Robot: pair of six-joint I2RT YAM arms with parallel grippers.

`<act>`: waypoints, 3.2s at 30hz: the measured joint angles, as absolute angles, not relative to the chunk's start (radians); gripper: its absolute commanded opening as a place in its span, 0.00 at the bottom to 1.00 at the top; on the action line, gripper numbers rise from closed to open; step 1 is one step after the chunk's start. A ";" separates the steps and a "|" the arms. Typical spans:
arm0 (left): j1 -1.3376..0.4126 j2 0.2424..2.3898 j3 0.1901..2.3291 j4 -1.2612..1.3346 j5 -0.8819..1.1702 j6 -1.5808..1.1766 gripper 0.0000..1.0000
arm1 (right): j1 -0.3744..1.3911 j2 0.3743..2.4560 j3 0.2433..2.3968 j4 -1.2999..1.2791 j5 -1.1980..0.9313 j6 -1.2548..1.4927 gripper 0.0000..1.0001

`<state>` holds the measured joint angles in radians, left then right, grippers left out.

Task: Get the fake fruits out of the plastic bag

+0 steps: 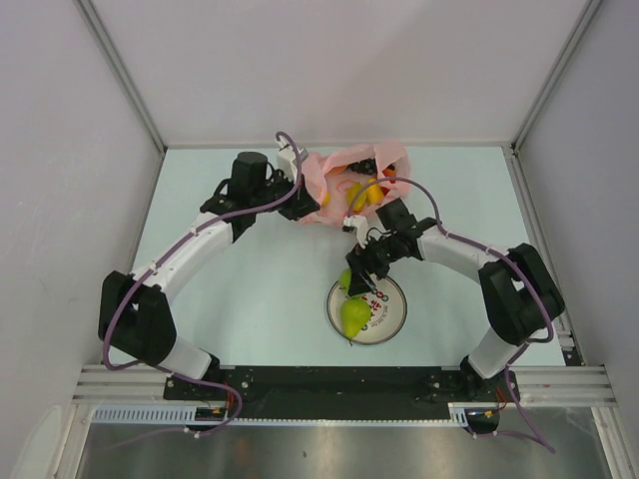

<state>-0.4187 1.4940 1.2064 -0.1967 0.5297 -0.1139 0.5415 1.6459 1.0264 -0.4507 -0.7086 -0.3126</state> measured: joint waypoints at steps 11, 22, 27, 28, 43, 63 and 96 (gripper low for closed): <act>-0.419 1.488 1.202 -0.196 0.527 -0.114 0.00 | 0.567 1.727 1.057 -0.454 -0.709 -0.295 0.79; -0.419 1.488 1.192 -0.194 0.526 -0.114 0.00 | 0.573 1.729 1.063 -0.453 -0.709 -0.292 1.00; -0.419 1.488 1.192 -0.191 0.526 -0.114 0.00 | 0.573 1.729 1.063 -0.450 -0.713 -0.292 1.00; -0.419 1.488 1.192 -0.191 0.526 -0.114 0.00 | 0.573 1.729 1.063 -0.450 -0.714 -0.292 1.00; -0.418 1.488 1.192 -0.203 0.479 -0.105 0.00 | 0.467 1.705 1.293 -0.394 -0.731 -0.138 1.00; -0.414 1.357 1.184 -0.256 0.419 -0.074 0.00 | 0.418 2.052 1.646 -0.114 -0.474 0.179 0.68; -0.400 1.275 1.113 -0.331 0.420 0.035 0.00 | 0.589 2.496 2.035 -0.099 -0.164 -0.249 0.68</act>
